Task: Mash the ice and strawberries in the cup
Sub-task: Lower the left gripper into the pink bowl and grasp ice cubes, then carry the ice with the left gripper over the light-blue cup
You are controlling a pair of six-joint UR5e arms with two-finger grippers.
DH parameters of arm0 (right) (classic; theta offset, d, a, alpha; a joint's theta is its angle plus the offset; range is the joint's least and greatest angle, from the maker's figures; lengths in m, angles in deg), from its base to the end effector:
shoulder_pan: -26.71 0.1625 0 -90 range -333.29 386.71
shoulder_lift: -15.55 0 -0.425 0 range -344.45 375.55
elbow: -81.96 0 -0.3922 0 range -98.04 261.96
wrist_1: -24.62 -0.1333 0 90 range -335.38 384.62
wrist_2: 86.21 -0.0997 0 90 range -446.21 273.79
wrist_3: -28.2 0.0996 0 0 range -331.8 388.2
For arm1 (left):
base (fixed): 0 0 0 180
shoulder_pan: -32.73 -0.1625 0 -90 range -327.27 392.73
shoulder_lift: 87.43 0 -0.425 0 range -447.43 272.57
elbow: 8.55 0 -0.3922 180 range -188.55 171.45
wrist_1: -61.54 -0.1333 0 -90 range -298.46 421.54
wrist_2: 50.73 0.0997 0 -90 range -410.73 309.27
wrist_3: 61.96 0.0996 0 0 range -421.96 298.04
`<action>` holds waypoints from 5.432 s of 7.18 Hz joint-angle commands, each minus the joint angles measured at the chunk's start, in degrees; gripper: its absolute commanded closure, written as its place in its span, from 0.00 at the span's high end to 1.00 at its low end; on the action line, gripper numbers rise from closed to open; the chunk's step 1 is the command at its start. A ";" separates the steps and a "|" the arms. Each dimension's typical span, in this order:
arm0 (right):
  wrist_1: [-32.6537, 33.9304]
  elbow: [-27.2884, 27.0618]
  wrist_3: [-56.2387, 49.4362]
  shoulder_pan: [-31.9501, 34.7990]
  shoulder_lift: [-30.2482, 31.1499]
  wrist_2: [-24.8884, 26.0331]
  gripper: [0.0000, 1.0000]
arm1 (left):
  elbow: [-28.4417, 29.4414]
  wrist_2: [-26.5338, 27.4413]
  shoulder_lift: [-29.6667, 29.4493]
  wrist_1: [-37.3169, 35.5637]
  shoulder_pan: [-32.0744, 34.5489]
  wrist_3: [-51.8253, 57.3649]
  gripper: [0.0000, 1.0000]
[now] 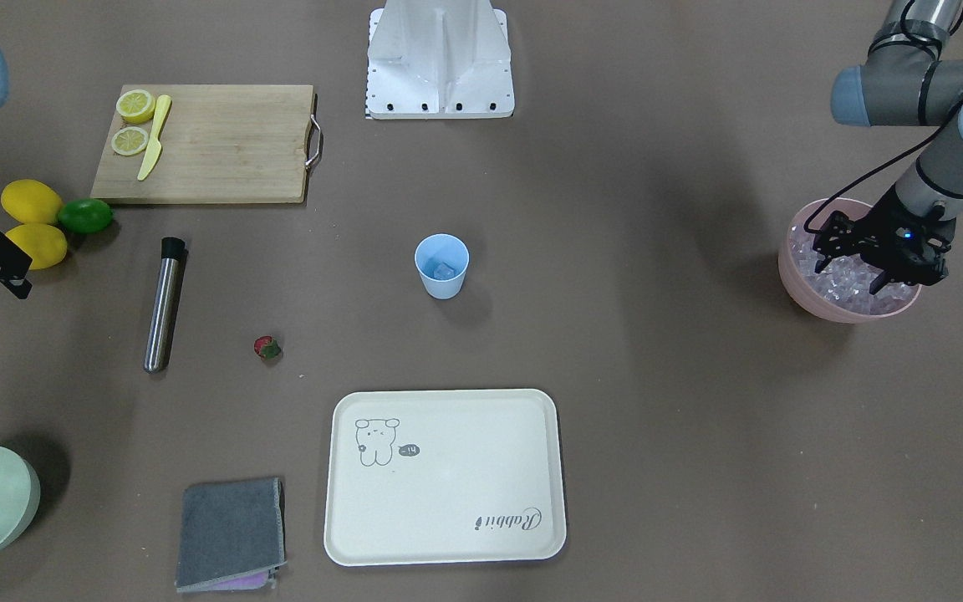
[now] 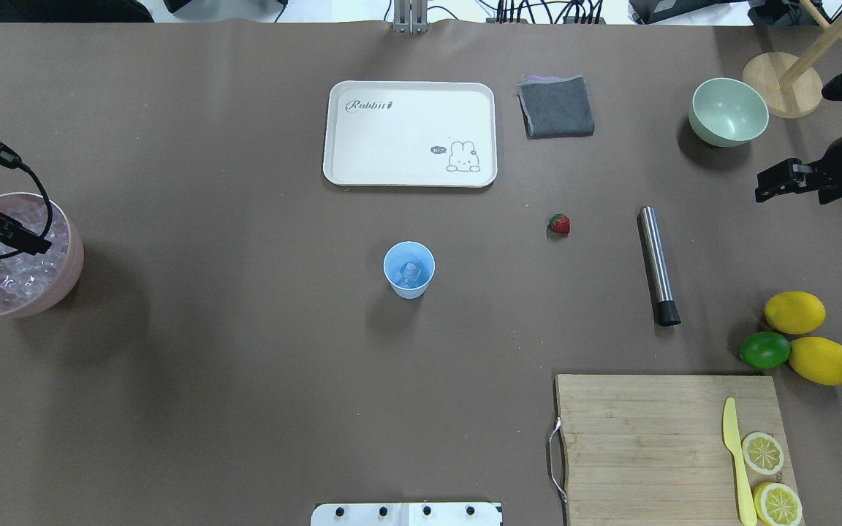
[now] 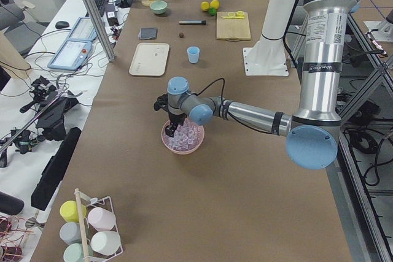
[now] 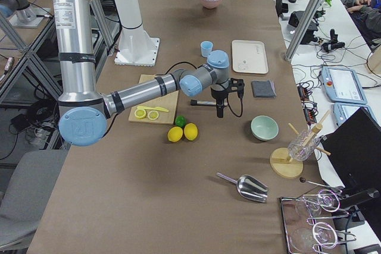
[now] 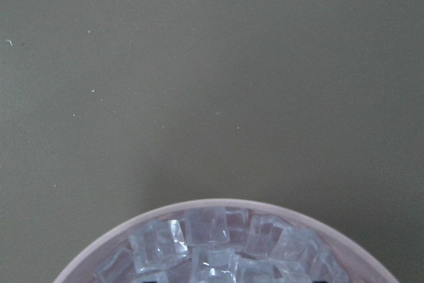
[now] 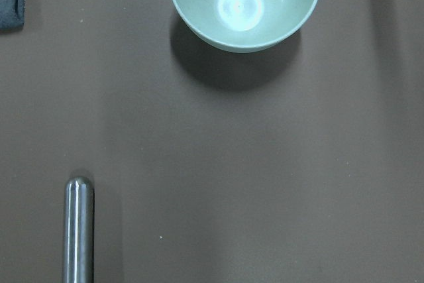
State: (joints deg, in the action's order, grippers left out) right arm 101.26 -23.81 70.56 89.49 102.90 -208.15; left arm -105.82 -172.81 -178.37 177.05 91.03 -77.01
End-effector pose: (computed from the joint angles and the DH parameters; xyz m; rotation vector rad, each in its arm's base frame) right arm -0.1666 -0.5002 0.4825 0.1337 -0.7536 0.0967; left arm 0.2074 -0.4889 0.5463 0.3126 0.7316 0.4399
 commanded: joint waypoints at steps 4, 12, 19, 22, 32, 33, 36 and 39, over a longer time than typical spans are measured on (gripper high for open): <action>0.00 0.03 0.00 -0.03 0.01 0.30 1.00 | 0.42 0.00 -0.65 0.42 -0.30 -0.69 0.74; 0.00 0.03 0.00 -0.03 0.01 0.38 1.00 | 0.16 -0.09 -0.56 0.24 -0.30 -0.25 0.33; 0.00 -0.23 0.00 -0.03 0.01 0.30 1.00 | -3.18 -9.21 -1.43 -0.64 4.08 -0.08 0.00; 0.00 -0.14 0.00 -0.03 0.01 0.30 1.00 | -5.45 -11.07 -4.68 -0.12 4.89 -8.62 0.00; 0.09 0.21 0.17 -0.03 0.01 0.12 1.00 | 1.99 18.61 -36.58 -0.37 -26.82 -54.28 0.00; 0.17 0.21 0.18 -0.03 0.01 0.12 1.00 | 2.09 20.02 -37.82 -0.37 -27.45 -55.78 0.00; 0.26 -0.14 0.18 0.41 -0.07 -0.49 1.00 | 2.09 23.46 -38.44 -0.55 -28.42 -56.24 0.00; 0.35 0.21 0.26 0.41 0.01 -0.49 1.00 | 1.65 26.09 -37.92 -0.55 -29.90 -56.24 0.00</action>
State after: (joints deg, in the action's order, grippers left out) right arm 101.60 -23.78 70.76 89.89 102.90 -208.64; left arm -104.03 -148.21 -216.35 176.51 62.16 -133.22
